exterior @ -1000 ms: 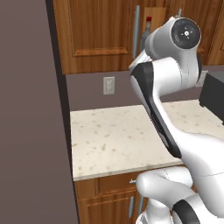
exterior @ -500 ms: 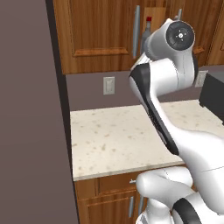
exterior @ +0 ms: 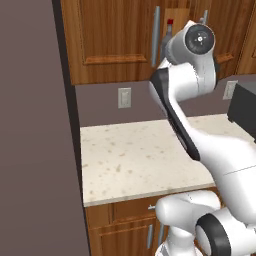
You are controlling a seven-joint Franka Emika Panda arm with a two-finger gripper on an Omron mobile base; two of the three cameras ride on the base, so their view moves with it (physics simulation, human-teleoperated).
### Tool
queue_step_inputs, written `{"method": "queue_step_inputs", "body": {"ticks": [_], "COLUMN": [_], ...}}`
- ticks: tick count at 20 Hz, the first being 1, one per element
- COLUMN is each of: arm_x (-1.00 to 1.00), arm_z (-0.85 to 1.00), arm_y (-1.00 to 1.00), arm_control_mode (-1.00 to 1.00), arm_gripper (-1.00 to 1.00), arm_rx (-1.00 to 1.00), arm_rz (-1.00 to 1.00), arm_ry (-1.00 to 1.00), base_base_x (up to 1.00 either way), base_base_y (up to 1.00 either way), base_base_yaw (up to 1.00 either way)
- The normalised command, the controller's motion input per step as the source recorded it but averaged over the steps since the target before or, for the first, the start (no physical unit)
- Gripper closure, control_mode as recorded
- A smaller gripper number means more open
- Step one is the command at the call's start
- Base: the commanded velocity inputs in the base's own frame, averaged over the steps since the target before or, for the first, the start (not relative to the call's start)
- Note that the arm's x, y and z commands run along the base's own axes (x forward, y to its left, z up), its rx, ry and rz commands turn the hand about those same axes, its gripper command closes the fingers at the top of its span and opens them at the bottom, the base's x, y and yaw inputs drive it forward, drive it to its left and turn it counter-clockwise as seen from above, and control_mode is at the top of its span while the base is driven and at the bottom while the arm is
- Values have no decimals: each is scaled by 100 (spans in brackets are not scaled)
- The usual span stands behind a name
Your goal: Open the cabinet directly in front. Then move the liquor and the cup to the dining counter with the jar on it.
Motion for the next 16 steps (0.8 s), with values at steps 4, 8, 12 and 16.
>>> {"method": "queue_step_inputs", "body": {"ticks": [4,8,12,16], "arm_x": [50,56,46,20], "arm_z": [-10,-2,-2,-11], "arm_y": [0,-8,-34,-63], "arm_control_mode": [-100,-100,-100,-100], "arm_gripper": [-100,-100,-100,-100], "arm_rx": [-8,-6,-5,-6], "arm_rz": [0,-2,-5,-7], "arm_ry": [0,0,0,-2], "base_base_x": [0,0,0,0], "base_base_y": [0,0,0,0], "base_base_yaw": [0,0,0,0]}}
